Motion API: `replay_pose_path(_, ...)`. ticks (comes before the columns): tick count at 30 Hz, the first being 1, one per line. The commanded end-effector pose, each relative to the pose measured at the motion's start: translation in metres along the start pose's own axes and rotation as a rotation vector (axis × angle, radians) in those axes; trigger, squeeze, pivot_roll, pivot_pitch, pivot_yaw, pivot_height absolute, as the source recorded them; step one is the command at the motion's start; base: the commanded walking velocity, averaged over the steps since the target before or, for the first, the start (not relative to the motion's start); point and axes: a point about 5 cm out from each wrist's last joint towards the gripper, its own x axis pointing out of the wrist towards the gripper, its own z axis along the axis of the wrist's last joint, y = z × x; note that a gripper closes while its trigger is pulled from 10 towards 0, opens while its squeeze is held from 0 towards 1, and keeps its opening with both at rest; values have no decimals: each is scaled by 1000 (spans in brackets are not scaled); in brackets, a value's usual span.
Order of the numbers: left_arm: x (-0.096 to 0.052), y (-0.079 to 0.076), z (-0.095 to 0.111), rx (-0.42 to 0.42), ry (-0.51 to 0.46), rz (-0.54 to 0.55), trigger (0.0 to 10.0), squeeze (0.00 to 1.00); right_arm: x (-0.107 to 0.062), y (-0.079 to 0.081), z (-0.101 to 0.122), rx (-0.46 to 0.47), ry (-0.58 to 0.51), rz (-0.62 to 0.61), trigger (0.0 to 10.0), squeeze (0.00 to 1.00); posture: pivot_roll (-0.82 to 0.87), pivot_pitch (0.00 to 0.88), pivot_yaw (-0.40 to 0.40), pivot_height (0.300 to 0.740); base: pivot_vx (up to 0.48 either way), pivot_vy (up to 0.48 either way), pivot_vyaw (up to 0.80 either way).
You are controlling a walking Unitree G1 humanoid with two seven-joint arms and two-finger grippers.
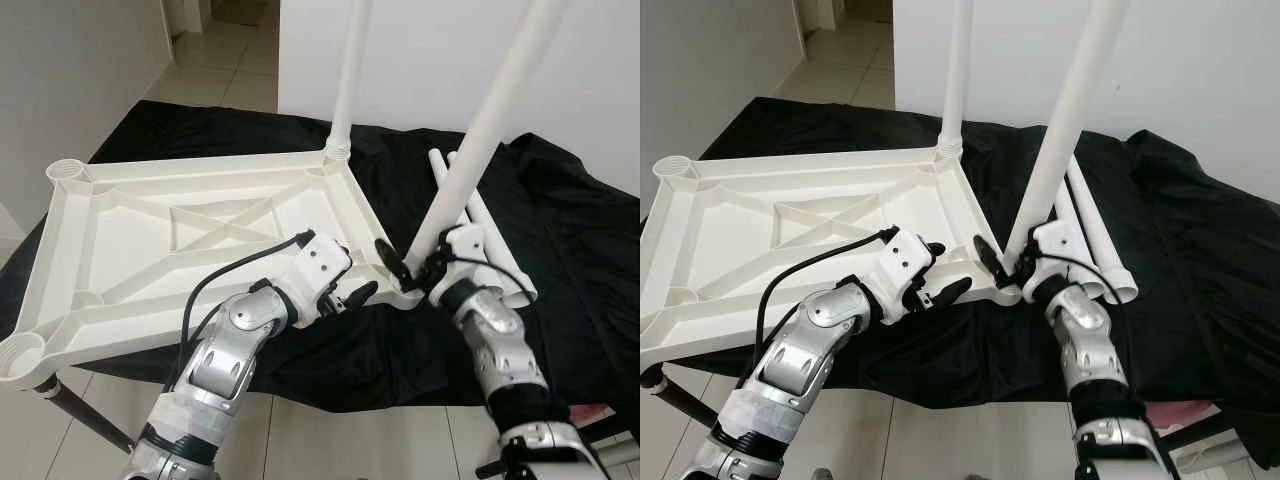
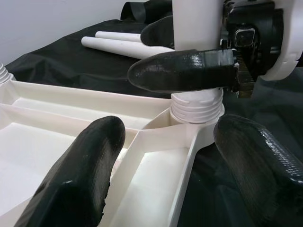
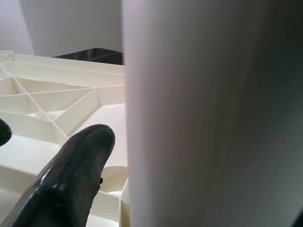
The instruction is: Building children table
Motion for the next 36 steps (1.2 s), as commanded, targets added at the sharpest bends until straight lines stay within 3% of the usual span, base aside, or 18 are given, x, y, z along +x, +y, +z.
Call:
replay_pose_path(1,2,-2,-4,-18,11,24,10000,0,1,1,-5,-12,24,28,4902,0,9,0,-78,740,0,0,0)
replay_pose_path(2,2,-2,-4,-18,11,24,10000,0,1,1,-5,-12,24,28,4902,0,9,0,-78,740,0,0,0)
replay_pose_path(3,1,-5,-5,-36,9,-5,10000,0,1,-1,-6,-22,32,31,1255,0,9,0,-78,740,0,0,0)
replay_pose_path(4,1,-7,-6,-47,16,-28,10000,0,0,-3,-7,-26,42,33,0,0,10,0,-78,740,0,0,0)
replay_pose_path(13,1,-7,-9,-6,39,-22,10000,0,-5,-4,-18,18,67,56,0,0,13,0,-78,740,0,0,0)
replay_pose_path(14,2,-7,-9,-2,39,-19,10000,0,-5,-3,-20,25,69,56,3725,0,12,0,-78,740,0,0,0)
replay_pose_path(15,2,-7,-9,-2,39,-19,10000,0,-5,-3,-20,25,69,56,3725,0,12,0,-78,740,0,0,0)
replay_pose_path(16,2,-5,-9,0,41,-10,10000,0,-5,-2,-21,35,72,40,10000,0,12,0,-78,740,0,0,0)
replay_pose_path(20,2,-3,-10,1,44,8,10000,0,-4,-1,-22,52,72,20,10000,0,9,0,-79,740,0,0,0)
replay_pose_path(24,2,4,-13,-19,48,69,10000,0,-1,2,-23,20,96,-80,10000,0,3,0,-81,740,0,0,0)
replay_pose_path(28,1,9,-14,-25,47,101,10000,0,1,3,-22,47,93,-150,10000,0,-6,0,-76,740,0,0,0)
replay_pose_path(33,1,13,-13,-40,41,117,10000,0,1,4,-21,55,93,-270,10000,0,-13,0,-72,740,0,0,0)
replay_pose_path(35,0,15,-14,-43,39,124,10000,0,-1,4,-21,97,89,-415,10000,0,-17,0,-71,740,0,0,0)
replay_pose_path(36,0,15,-14,-43,39,124,10000,0,-1,4,-21,97,89,-415,10000,0,-17,0,-71,740,0,0,0)
